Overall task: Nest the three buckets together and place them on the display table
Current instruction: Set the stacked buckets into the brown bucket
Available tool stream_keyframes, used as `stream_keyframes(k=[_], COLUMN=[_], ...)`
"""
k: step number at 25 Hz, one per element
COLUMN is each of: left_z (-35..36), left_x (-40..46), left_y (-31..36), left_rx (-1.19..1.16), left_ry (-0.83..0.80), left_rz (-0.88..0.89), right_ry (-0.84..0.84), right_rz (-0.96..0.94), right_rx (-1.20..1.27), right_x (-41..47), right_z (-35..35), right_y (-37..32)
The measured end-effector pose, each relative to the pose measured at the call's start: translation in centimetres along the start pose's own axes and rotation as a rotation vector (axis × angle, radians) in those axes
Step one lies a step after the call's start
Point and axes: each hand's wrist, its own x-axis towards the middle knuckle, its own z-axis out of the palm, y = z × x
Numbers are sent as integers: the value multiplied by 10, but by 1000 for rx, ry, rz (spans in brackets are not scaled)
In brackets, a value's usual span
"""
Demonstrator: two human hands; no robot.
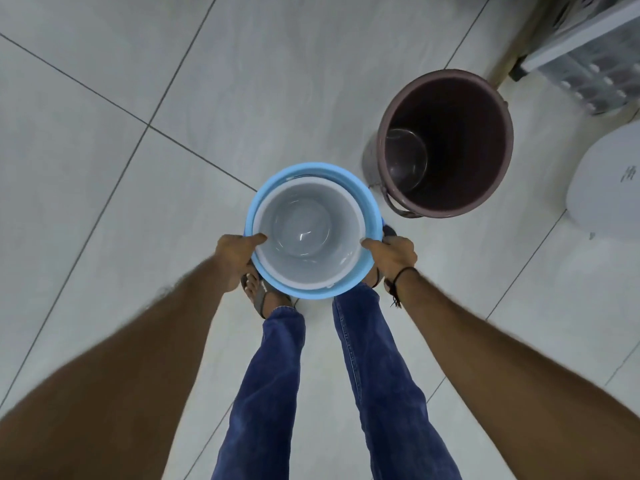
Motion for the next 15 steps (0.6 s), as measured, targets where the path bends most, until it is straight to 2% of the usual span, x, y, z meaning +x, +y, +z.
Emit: stream_keyframes(k=[2, 5, 9, 11, 15], left_z=[-7, -20, -54, -70, -78], left_x=[2, -10, -61, -100, -178], left_y=[6, 10, 35, 56, 107], left_rx=[50, 20, -44, -89, -132], left_ry=[-24, 20, 128, 153, 136], left_rz=[15, 90, 166, 207, 416], right_ry=[-77, -58, -212, -278, -263], right_rz=[-13, -131, -82, -133, -220], right_rx=[-21, -69, 111, 145, 330], right_x=[8, 0, -30, -47, -85], right_z=[-2, -10, -26, -40, -94], right_y=[-2, -14, -50, -75, -125])
